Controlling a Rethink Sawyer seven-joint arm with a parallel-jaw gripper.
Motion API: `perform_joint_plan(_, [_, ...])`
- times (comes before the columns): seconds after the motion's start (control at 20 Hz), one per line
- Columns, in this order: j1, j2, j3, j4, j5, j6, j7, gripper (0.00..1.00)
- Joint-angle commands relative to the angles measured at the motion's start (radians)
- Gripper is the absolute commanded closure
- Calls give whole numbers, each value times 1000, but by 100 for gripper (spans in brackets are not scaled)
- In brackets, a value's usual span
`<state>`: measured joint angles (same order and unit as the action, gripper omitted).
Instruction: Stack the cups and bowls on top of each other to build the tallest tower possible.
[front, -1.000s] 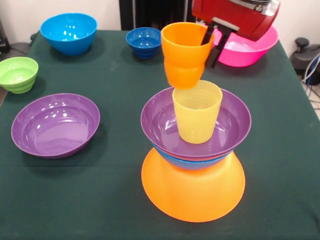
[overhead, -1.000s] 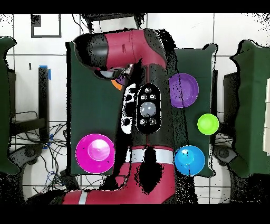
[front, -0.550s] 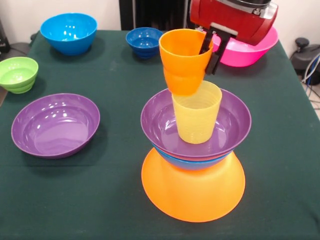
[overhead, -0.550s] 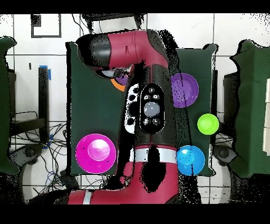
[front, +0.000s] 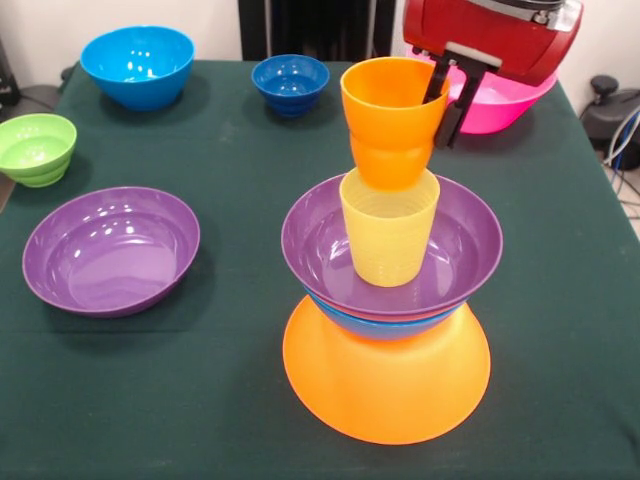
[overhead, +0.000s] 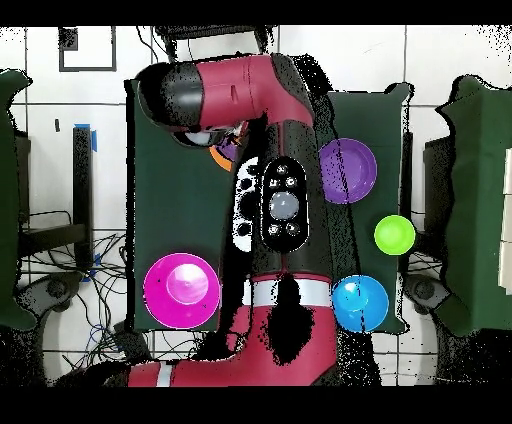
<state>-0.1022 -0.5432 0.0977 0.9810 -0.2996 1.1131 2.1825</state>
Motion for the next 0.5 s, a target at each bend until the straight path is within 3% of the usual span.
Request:
perform_joint_plan(0.05, [3, 32, 94, 118, -22, -25, -187, 100])
perform_joint_plan(0.5, [-2, 43, 83, 105, -53, -68, -184, 100])
